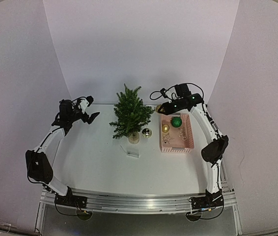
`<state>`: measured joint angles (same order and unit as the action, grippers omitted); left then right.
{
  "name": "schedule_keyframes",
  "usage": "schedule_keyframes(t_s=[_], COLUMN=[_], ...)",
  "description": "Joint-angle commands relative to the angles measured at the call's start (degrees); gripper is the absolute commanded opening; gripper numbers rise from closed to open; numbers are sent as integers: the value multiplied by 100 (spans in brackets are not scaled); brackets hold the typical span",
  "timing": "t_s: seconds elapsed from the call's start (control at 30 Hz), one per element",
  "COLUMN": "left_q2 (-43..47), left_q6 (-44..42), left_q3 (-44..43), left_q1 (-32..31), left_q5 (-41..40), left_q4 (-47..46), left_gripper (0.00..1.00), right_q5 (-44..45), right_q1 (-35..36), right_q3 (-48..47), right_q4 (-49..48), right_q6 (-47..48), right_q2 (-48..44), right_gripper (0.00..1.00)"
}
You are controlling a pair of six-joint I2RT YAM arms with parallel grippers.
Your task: Decorate the small christmas tree
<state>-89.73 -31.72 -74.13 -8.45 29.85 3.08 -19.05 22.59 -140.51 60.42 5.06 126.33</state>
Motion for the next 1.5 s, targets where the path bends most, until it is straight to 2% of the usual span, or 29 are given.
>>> schedule_keyframes(t_s=[0.0, 0.4, 0.73, 0.97, 1.13, 1.3, 1.37, 1.47], left_q2=[202, 202, 228, 237, 232, 228, 221, 212], left_q6=[-80, -73, -98, -108, -115, -118, -124, -126], left_q3=[-131, -79, -19, -2, -8, -33, -46, -66], left_q1=[28, 27, 27, 31, 29, 31, 28, 30], left_q5=[-8, -3, -18, -27, -18, -18, -21, -17], left_q4=[-38, -104, -123, -176, -175, -162, -159, -158], left_gripper=[99, 99, 99, 99, 99, 99, 99, 100], right_q5=[-79, -88, -292, -500, -567, -547, -555, -570], right_q1=[40, 52, 46, 50, 52, 47, 52, 50], right_q3=[-65, 435, 230, 236, 289, 327, 298, 216], right_q4=[-19, -29, -85, -132, -140, -144, -153, -155], right_q6=[46, -47, -196, -319, -353, -328, -340, -356], right_q2=[102, -107, 31, 162, 183, 171, 185, 227], right_gripper=[5, 4, 3, 9, 19, 50, 57, 61])
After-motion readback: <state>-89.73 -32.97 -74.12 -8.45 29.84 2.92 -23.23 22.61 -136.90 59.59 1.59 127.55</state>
